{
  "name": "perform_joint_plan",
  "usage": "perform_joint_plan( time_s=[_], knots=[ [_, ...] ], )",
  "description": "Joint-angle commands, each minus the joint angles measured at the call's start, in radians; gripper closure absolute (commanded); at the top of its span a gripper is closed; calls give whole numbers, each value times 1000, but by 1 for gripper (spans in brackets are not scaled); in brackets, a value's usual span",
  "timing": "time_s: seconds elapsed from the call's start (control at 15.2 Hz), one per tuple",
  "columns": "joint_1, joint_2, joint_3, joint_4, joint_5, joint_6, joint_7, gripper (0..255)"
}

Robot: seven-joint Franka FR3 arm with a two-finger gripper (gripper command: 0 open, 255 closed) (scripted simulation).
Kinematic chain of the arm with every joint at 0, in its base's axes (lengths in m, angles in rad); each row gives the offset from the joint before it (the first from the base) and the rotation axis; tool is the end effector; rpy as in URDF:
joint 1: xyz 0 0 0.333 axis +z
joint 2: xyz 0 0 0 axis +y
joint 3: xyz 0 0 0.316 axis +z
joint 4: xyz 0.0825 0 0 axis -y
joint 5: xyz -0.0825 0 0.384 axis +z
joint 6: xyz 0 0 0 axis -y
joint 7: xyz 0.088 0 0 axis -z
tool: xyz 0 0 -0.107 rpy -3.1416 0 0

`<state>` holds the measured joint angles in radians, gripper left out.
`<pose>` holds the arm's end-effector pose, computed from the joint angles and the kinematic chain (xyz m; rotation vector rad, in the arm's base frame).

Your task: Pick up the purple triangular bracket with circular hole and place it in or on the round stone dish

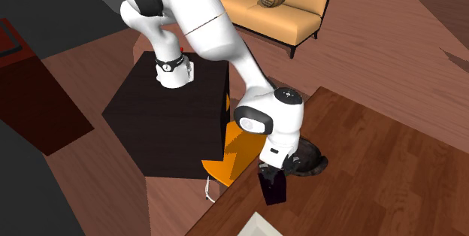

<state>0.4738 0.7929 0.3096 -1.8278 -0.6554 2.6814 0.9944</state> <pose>0.4494 0.4603 0.1241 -3.0656 -0.4033 -0.2640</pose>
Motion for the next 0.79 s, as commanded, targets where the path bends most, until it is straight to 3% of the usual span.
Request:
perform_joint_plan(
  time_s=[0.0, 0.73],
  knots=[
    [-1, 1, -1, -1, 0, -2, -1, 255],
    [-28, -65, 34, -30, 30, -42, -26, 255]
  ],
)
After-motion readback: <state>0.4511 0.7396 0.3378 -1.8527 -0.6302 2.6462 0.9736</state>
